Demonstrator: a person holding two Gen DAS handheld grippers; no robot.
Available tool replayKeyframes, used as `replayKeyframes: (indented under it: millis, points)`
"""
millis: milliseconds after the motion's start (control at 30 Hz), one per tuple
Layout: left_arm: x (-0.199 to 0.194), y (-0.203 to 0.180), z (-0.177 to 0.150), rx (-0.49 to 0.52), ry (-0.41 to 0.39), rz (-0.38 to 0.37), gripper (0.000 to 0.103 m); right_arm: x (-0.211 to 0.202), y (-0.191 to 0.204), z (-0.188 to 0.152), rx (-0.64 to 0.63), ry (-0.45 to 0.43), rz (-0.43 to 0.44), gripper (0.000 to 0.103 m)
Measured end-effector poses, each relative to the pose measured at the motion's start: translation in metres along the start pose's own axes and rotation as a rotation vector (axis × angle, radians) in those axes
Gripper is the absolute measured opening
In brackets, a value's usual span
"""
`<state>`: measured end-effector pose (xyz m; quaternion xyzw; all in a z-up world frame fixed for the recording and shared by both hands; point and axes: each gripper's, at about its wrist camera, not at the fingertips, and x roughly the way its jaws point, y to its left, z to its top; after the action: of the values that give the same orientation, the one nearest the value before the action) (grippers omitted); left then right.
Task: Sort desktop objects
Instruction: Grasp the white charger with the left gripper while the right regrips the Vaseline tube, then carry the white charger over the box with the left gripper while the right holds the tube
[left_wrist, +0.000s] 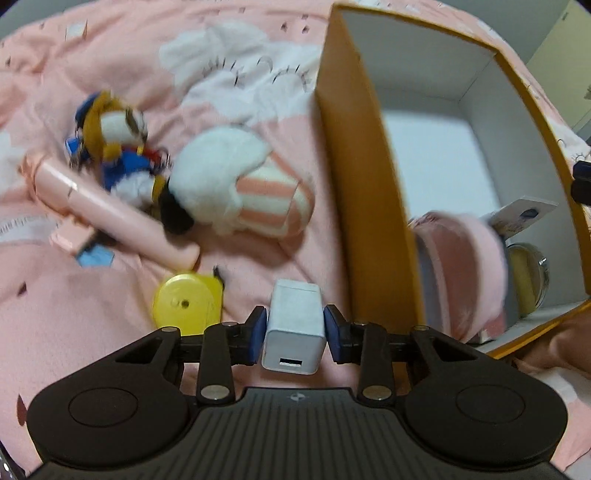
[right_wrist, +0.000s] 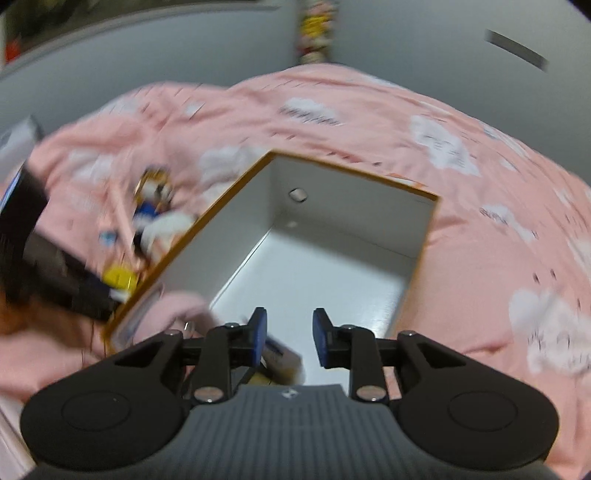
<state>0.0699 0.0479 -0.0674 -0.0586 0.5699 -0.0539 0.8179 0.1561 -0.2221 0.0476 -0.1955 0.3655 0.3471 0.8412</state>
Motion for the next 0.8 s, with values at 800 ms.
replayKeyframes:
  millis: [800]
  points:
    - [0.020,0.001,-0.009,0.014,0.065,0.028,0.038,0.058,0.028,0.005,-0.313,0.184,0.019,0.005]
